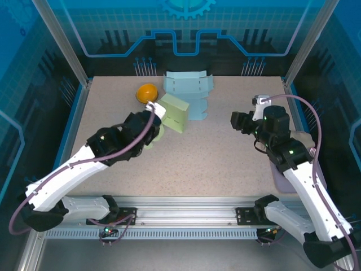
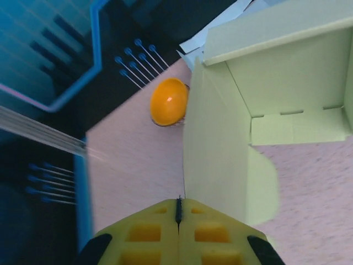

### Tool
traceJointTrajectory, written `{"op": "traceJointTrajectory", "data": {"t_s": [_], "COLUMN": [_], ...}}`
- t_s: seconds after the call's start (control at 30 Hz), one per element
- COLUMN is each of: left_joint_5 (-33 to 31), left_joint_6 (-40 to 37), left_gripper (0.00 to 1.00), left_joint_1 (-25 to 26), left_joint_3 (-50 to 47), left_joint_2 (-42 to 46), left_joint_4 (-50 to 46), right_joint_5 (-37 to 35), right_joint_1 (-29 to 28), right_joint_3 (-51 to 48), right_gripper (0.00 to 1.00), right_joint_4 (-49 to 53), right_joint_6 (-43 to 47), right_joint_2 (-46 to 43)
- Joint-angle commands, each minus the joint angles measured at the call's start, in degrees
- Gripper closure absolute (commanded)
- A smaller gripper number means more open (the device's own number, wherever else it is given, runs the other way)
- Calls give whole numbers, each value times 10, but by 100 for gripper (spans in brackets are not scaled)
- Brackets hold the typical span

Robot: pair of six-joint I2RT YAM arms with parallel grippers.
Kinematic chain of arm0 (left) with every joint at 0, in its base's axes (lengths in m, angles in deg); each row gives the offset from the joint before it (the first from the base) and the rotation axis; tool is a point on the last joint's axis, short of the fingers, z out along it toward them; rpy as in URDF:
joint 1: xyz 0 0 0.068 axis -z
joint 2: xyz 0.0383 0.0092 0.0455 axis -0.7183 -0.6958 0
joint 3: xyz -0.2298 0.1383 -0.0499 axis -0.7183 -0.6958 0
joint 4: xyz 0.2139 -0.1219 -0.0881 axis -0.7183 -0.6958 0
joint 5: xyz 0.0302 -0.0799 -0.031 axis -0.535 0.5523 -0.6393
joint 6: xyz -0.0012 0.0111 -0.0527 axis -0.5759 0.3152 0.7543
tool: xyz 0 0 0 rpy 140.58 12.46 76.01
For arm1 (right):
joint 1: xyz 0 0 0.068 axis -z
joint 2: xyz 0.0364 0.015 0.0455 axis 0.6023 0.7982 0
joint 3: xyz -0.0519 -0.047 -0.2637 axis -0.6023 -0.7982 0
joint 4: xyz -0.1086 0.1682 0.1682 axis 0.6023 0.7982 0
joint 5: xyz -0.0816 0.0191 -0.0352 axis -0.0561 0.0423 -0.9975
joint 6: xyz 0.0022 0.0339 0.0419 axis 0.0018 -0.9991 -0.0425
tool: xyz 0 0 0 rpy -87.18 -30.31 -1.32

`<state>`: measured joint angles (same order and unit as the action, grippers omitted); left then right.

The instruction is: Fold the paper box

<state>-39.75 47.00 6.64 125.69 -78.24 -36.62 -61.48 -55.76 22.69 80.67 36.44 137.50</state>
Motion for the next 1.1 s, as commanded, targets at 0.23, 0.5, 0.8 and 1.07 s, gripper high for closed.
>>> {"op": "traceJointTrajectory", "data": {"t_s": [0.23, 0.5, 0.8, 1.07], "left_joint_5": [-136, -103, -25, 67], "left_joint_6": [-276, -213, -260, -292], "left_gripper": [100, 100, 100, 100], "left_joint_1": [133, 152, 160, 157], "left_joint_3": [-21, 22, 87, 147], "left_joint_2": [-27, -149, -245, -366], "left_joint_4": [4, -190, -193, -156], "right_joint_5": [6, 10, 15, 23], "right_joint_1": [25, 34, 47, 55], "right_joint_3": [-21, -44, -52, -63], "right_gripper": [30, 29, 28, 27], "right_joint_4": [41, 44, 48, 44], "right_joint_6": [29, 27, 33, 36], "right_joint_2": [-48, -76, -85, -86]}}
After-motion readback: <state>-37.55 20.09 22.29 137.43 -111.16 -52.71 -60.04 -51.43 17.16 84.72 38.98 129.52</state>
